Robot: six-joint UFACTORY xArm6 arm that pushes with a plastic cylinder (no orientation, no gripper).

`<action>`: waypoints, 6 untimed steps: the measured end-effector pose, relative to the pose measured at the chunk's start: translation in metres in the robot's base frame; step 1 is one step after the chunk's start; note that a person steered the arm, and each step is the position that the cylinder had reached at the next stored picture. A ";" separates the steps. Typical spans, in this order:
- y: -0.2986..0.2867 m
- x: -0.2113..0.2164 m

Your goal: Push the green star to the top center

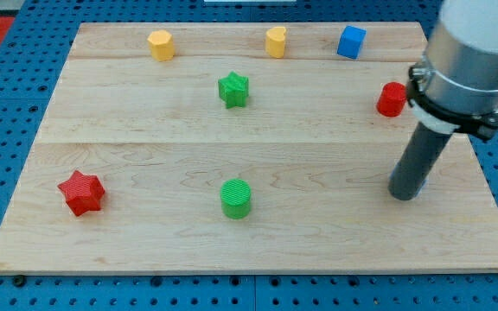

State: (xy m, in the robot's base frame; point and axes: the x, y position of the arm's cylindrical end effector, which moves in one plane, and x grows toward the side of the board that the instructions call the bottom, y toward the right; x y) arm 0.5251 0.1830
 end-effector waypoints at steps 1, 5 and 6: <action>-0.012 0.009; -0.051 0.025; -0.065 0.023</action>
State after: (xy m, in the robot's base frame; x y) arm 0.5477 0.1176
